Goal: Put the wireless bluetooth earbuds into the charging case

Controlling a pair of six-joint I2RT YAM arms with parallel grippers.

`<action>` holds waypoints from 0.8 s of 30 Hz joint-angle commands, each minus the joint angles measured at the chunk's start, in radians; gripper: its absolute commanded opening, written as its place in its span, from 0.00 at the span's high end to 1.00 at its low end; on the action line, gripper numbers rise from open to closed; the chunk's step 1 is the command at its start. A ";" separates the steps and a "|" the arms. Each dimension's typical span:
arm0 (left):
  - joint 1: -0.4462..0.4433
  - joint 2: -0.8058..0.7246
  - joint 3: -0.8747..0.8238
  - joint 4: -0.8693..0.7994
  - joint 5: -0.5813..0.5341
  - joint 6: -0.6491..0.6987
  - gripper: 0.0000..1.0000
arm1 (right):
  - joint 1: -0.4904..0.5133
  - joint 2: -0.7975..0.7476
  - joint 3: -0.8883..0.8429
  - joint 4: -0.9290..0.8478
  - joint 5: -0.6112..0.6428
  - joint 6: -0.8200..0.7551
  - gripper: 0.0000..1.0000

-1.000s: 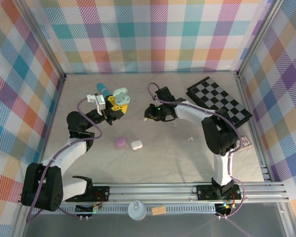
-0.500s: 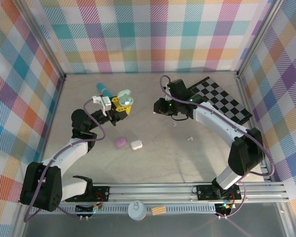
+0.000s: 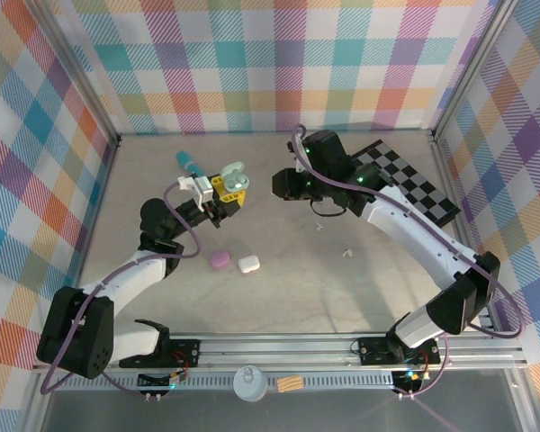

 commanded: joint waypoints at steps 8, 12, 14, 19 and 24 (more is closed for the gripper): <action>-0.033 0.029 0.017 -0.024 -0.016 0.075 0.63 | 0.089 0.084 0.188 0.006 -0.018 -0.062 0.80; -0.041 0.027 0.020 -0.029 -0.020 0.079 0.63 | 0.110 0.128 0.222 0.030 -0.039 -0.060 0.80; -0.042 0.023 0.018 -0.032 -0.021 0.082 0.63 | 0.117 0.144 0.237 0.031 -0.044 -0.062 0.80; -0.043 0.014 0.017 -0.035 -0.027 0.081 0.63 | 0.122 0.160 0.242 0.025 -0.039 -0.064 0.80; -0.043 0.014 0.016 -0.035 -0.025 0.081 0.63 | 0.123 0.167 0.235 0.027 -0.043 -0.062 0.80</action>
